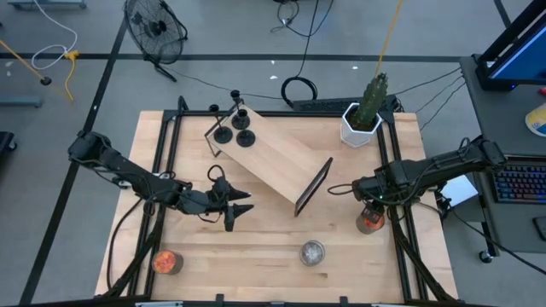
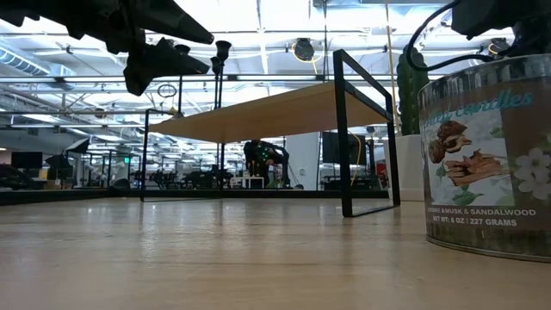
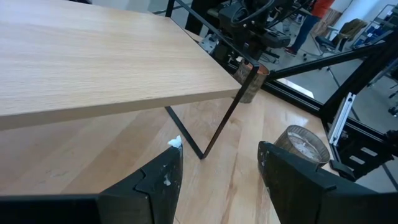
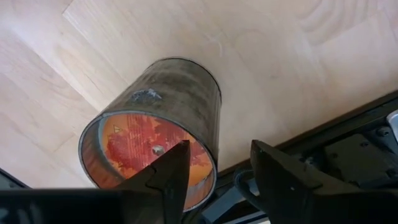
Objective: Pick & Place candle stick holders
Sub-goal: Put the right orange black candle tin on the shelf
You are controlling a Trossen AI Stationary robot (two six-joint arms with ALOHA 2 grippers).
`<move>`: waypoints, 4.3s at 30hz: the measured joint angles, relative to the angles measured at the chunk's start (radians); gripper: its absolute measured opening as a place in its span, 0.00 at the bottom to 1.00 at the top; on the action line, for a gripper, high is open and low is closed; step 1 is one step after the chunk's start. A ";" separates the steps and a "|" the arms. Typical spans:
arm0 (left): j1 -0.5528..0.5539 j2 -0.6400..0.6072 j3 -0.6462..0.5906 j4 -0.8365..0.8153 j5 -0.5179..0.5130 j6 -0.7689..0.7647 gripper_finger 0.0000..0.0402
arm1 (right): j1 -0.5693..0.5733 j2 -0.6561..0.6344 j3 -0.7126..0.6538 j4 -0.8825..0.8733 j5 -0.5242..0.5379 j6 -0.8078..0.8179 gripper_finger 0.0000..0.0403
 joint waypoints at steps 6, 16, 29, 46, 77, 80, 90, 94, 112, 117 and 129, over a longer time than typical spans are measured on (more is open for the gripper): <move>0.000 0.000 0.000 0.000 0.000 0.002 0.53 | 0.000 0.000 -0.002 0.001 -0.004 -0.012 0.39; 0.000 0.000 0.000 0.000 0.000 0.003 0.53 | 0.000 0.000 -0.002 -0.006 -0.001 -0.003 0.49; 0.000 0.000 0.000 0.000 0.000 0.001 0.53 | 0.000 0.012 -0.003 0.030 0.001 0.132 0.55; 0.000 0.000 0.000 0.000 0.000 0.002 0.53 | 0.000 0.034 -0.090 0.133 -0.102 0.172 0.43; 0.000 0.000 0.000 -0.001 -0.002 0.003 0.53 | -0.001 -0.114 -0.004 0.175 -0.100 0.286 0.00; 0.000 0.000 0.000 -0.001 -0.002 0.003 0.53 | 0.000 -0.115 0.075 0.186 -0.096 0.279 0.00; 0.000 0.000 0.000 -0.025 -0.002 0.003 0.53 | 0.000 -0.036 0.423 0.174 -0.010 0.242 0.00; 0.000 0.000 0.000 -0.031 -0.002 0.003 0.53 | -0.002 0.036 0.582 0.152 0.052 0.173 0.00; 0.000 0.000 0.000 -0.029 -0.011 0.009 0.53 | -0.266 0.405 1.152 -0.140 0.137 -0.301 0.00; 0.004 0.000 0.000 -0.010 -0.081 -0.003 0.53 | -0.351 0.496 1.242 -0.174 0.138 -0.413 0.00; 0.086 0.000 0.000 0.147 0.423 0.262 0.53 | -0.466 0.665 1.256 -0.240 0.139 -0.564 0.00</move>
